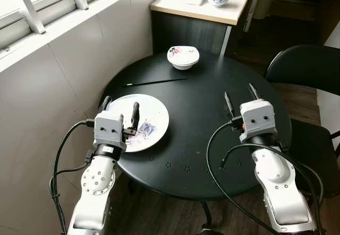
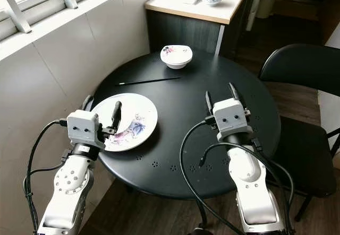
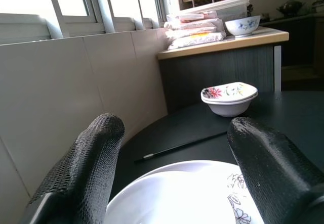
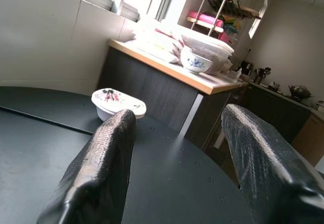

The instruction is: Kitchen organization

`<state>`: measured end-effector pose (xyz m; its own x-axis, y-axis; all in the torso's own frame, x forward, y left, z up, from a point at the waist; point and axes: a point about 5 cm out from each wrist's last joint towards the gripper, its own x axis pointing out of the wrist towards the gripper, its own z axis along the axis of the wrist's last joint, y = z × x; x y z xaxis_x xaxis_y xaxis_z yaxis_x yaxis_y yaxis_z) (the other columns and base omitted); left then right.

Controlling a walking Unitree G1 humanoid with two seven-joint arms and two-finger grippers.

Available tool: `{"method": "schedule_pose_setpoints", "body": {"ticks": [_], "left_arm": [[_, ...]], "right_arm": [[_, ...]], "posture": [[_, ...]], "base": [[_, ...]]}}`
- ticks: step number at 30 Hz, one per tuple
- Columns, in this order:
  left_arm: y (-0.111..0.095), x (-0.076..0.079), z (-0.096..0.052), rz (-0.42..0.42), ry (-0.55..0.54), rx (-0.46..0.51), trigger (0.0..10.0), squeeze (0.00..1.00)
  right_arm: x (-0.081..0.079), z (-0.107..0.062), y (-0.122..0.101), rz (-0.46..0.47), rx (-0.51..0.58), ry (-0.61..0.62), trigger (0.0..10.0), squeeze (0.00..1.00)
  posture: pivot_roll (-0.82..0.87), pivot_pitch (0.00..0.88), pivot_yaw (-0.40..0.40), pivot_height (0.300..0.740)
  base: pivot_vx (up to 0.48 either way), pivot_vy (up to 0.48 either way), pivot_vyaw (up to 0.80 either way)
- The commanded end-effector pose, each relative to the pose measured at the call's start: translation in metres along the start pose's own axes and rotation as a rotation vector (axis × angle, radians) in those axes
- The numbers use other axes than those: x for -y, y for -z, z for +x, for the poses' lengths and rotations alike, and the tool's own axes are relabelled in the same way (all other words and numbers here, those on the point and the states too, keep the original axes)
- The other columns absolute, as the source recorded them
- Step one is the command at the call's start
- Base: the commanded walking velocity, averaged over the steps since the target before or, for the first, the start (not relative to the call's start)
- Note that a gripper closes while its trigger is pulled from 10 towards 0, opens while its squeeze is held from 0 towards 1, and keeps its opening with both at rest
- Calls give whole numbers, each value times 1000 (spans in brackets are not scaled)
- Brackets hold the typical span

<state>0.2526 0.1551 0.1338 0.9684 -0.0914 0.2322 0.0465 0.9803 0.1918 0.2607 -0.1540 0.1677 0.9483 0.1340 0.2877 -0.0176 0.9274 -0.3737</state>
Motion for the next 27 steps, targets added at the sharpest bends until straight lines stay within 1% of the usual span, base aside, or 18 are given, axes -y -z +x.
{"method": "schedule_pose_setpoints", "body": {"ticks": [1, 3, 13, 27], "left_arm": [[-2, -2, 1, 6, -7, 15, 10000, 0], [-2, -2, 1, 4, -8, 16, 10000, 0], [-4, -4, 2, -5, -19, 30, 10000, 0], [-5, -6, 3, -6, -24, 37, 10000, 0]], "right_arm": [[2, -1, -1, -13, 21, 10, 10000, 0], [3, -2, -3, -24, 44, 17, 10000, 0], [5, -2, -5, -42, 70, 38, 10000, 0], [7, -1, -7, -52, 87, 54, 10000, 0]], "posture": [[-65, 26, -7, 740], [-65, 24, -7, 740], [-65, 16, -6, 740], [-65, 24, -6, 740]], "base": [[0, 0, 0], [0, 0, 0], [0, 0, 0], [0, 0, 0]]}}
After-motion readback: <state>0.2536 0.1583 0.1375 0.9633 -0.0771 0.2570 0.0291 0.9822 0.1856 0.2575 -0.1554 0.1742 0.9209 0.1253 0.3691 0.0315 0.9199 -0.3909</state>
